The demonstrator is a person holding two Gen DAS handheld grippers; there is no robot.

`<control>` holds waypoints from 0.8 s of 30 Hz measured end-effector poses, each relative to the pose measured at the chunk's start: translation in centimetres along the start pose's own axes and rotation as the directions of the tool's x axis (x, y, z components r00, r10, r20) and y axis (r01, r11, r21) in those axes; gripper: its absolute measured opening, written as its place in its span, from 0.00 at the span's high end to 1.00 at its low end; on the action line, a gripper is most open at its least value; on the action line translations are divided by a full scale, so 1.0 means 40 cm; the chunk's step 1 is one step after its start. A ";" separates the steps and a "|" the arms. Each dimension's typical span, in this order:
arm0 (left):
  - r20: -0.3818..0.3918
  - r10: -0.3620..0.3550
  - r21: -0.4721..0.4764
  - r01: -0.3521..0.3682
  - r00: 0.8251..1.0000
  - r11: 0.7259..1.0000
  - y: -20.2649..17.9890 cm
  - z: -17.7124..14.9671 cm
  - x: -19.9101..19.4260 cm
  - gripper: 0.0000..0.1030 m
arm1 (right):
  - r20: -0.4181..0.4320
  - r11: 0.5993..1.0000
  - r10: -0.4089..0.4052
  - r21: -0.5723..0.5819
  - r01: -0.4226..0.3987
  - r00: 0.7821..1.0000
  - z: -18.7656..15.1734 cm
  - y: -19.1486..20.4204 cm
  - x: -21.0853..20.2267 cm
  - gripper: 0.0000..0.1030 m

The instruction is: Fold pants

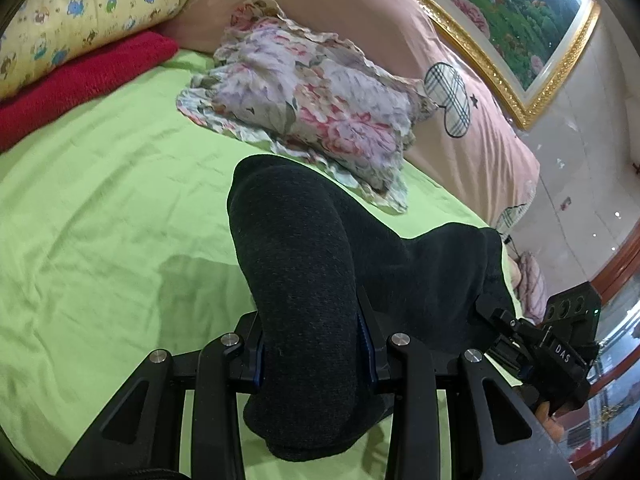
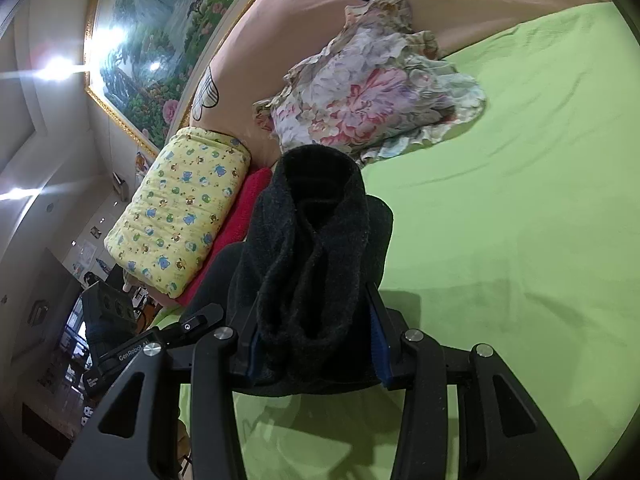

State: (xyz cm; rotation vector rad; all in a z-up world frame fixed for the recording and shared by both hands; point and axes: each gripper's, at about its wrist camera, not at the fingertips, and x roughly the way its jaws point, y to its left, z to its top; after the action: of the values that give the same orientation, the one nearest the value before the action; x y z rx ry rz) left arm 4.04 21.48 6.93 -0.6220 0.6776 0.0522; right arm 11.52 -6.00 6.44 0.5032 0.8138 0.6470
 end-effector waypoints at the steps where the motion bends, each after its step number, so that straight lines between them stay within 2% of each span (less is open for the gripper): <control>1: 0.002 0.006 0.000 -0.006 1.000 1.000 0.001 0.004 0.005 0.66 | -0.004 1.000 0.000 -0.006 -0.001 1.000 0.010 0.002 0.013 0.57; 10: 0.000 0.044 -0.020 -0.044 0.999 0.999 0.052 0.049 0.048 0.66 | -0.037 1.000 -0.003 -0.019 0.002 0.999 0.046 0.003 0.099 0.57; 24: -0.022 0.092 -0.036 -0.093 0.996 0.995 0.095 0.071 0.109 0.66 | -0.073 1.000 -0.005 0.008 0.006 0.997 0.061 -0.043 0.208 0.57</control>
State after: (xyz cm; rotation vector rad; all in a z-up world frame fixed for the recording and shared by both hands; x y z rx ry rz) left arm 8.17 25.50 4.03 -0.6268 0.7259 0.1444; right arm 18.32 -1.82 2.66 0.4867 0.8871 0.6606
